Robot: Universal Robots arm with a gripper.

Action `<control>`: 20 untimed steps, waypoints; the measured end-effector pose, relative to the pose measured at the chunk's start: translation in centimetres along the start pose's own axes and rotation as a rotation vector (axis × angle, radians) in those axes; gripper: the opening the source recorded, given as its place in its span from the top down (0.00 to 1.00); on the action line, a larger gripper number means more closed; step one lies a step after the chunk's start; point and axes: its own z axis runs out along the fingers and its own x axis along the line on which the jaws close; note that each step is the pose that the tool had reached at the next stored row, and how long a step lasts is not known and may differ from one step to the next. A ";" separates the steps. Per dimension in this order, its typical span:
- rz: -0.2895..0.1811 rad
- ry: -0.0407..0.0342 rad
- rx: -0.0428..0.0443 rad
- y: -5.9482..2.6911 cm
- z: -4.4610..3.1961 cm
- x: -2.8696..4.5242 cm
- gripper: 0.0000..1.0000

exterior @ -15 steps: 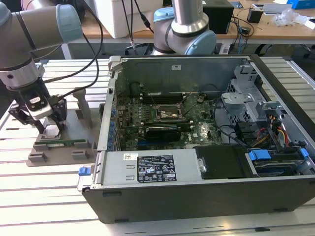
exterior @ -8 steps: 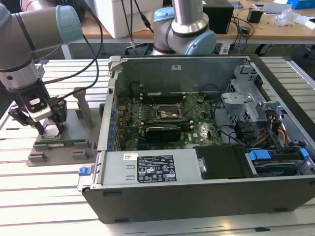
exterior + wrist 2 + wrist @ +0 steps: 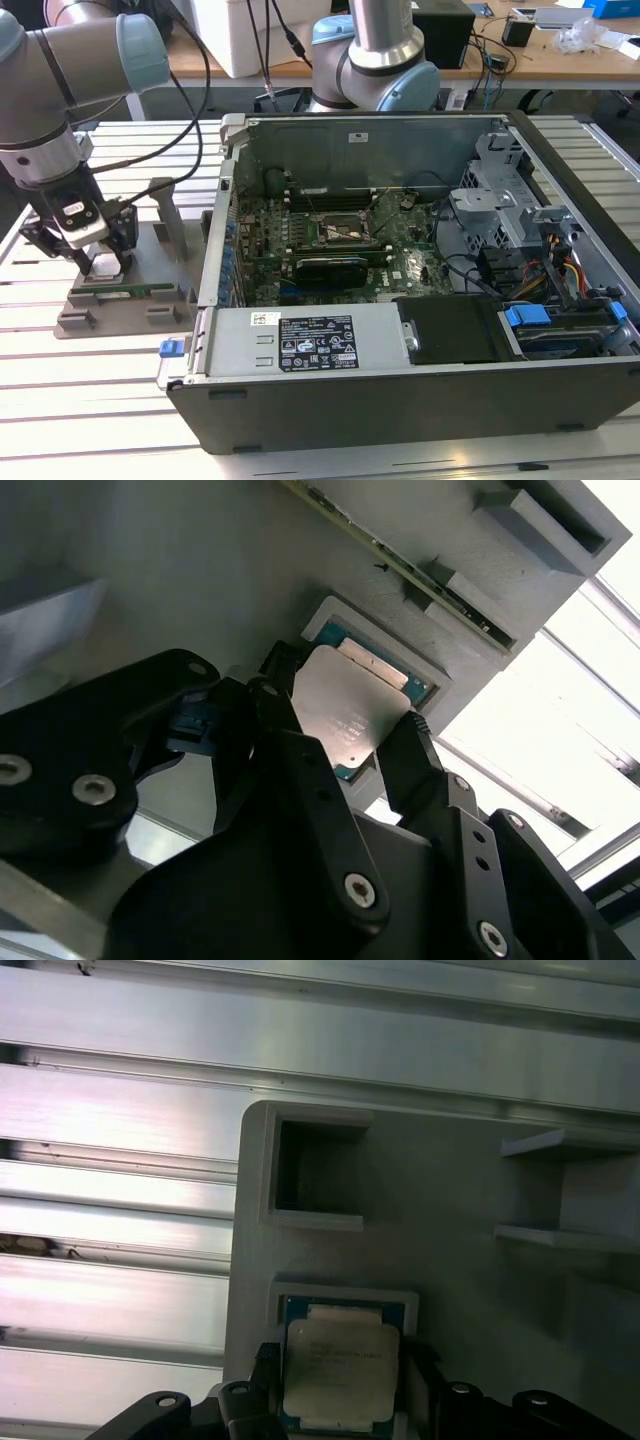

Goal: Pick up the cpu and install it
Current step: 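Pick up the cpu and move it towards the insertion slot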

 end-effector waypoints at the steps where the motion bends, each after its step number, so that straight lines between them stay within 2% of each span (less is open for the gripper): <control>1: 0.000 0.0001 0.0001 0.00 0.03 0.00 0.40; 13: 0.000 0.0003 -0.0004 0.01 0.16 0.01 0.40; 14: 0.000 0.0000 -0.0010 0.01 0.17 0.00 0.45; 15: 0.008 0.0001 -0.0011 0.16 0.16 0.97 0.45; 20: 0.008 0.0002 -0.0011 0.17 0.15 1.03 0.45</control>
